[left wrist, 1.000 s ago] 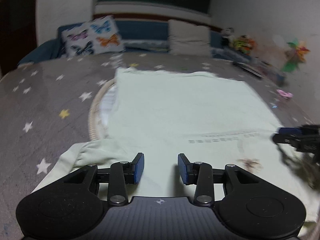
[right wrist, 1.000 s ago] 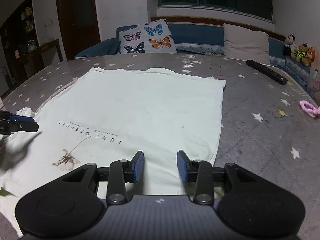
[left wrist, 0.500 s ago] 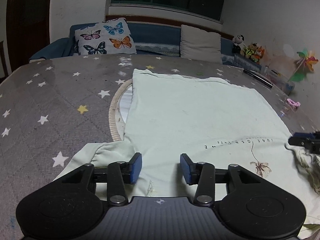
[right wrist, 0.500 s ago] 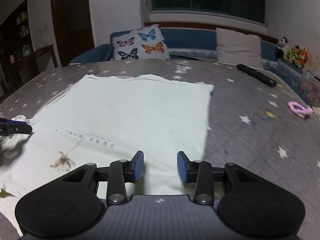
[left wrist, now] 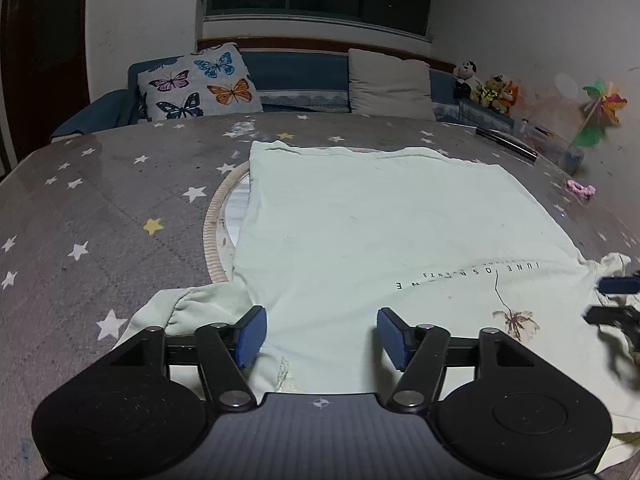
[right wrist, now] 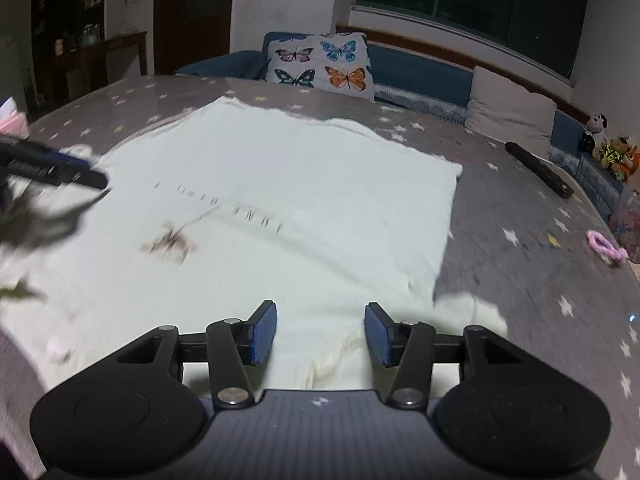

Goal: Fold clothes

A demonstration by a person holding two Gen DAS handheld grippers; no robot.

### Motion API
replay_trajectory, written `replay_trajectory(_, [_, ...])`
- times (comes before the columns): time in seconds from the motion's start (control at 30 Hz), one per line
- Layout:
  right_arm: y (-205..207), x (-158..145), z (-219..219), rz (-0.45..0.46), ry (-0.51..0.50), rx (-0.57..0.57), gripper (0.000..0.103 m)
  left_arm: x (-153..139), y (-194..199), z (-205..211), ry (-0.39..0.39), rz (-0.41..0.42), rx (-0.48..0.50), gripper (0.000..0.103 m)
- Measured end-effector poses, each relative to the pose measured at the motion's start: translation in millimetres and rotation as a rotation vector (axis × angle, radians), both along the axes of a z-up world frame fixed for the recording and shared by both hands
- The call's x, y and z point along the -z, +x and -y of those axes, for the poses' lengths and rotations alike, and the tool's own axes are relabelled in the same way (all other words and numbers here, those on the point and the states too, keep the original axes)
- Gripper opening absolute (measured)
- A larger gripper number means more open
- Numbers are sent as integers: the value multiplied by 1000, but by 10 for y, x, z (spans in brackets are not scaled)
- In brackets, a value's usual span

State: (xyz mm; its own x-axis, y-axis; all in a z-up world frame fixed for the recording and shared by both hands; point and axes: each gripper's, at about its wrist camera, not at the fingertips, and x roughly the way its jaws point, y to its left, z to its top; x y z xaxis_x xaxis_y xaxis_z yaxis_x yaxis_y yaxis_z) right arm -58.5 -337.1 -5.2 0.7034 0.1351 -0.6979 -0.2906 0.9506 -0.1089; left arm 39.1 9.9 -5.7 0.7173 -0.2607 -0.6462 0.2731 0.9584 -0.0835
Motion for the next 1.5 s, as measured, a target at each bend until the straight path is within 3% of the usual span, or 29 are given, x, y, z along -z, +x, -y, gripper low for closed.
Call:
replay_trajectory(0.23, [-370,-84,38,-11,-62,-50,55,25,-53,73,39,12,18,81])
replay_trajectory(0.4, [-427,-193,-88,43,-21,-100,55,21,-132,128,66,17,24,86])
replay_trajectory(0.63, [-608,-115,-286,-54,0,-273,54,-58,-295,216,103,53,56,96])
replay_trajectory(0.83, [-798,-236,-314,-88,48,-406,55,-137,-419,371,111,100,110,102])
replay_trajectory(1.07, [-349,-264,-306,16,46,-306,64,-88,-437,483,129,102,129,103])
replay_trajectory(1.33, [232,-40,-235,-28,87,-242,72,-16,-443,381,129,77,97,103])
replay_trajectory(1.5, [-79,-25,-280,-73,117,-332,77,12,-420,353,124,66,91,103])
